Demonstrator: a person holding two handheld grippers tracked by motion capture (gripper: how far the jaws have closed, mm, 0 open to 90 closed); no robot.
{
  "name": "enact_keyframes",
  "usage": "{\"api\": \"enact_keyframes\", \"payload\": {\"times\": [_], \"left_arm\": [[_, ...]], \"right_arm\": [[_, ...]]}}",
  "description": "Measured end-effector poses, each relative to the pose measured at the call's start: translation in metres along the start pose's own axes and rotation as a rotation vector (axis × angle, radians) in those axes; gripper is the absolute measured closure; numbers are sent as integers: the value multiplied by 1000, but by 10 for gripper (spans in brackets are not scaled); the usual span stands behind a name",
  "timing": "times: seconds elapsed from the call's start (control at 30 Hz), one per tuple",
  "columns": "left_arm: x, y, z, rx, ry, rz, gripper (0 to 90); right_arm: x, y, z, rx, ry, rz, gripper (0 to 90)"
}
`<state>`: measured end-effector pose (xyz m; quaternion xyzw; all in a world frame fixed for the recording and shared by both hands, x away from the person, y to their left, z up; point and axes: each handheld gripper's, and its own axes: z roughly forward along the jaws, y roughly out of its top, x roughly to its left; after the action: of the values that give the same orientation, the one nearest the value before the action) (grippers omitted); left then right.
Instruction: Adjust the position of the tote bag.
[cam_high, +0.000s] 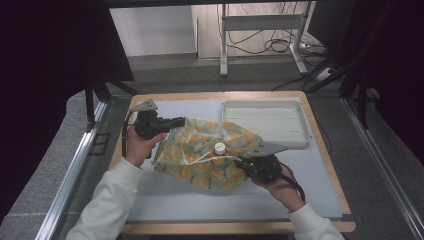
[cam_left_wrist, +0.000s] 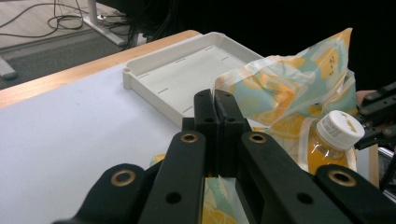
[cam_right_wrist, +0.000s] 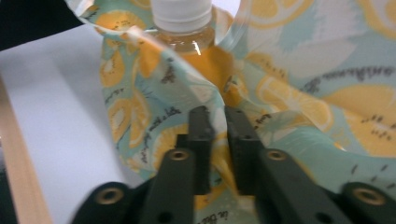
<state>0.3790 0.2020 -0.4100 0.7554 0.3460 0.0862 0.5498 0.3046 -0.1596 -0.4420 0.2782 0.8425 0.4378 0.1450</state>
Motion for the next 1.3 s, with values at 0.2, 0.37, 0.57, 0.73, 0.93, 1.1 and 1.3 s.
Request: {"api": "enact_keyframes", "payload": {"times": [0.2,0.37,0.57,0.73,0.93,1.1,1.3], "left_arm": [[2,0,-6,-11,21,-7,900],[8,0,-8,-17,42,-23,900],[14,-2,0,-3,68,-47,900],[23,-6,18,35,81,-74,900],[30,-10,36,64,82,-90,900],[27,-10,39,64,74,-84,900],[25,-8,35,52,74,-84,900]], "right_arm": [[16,-1,-20,-74,32,-46,873],[34,-19,-39,-81,77,-44,873],[48,-45,-38,-24,120,-27,873],[44,-60,-21,57,139,1,874],[40,-66,1,143,153,-2,865],[40,-65,6,163,167,-14,831],[38,-60,-4,114,145,-4,651]]}}
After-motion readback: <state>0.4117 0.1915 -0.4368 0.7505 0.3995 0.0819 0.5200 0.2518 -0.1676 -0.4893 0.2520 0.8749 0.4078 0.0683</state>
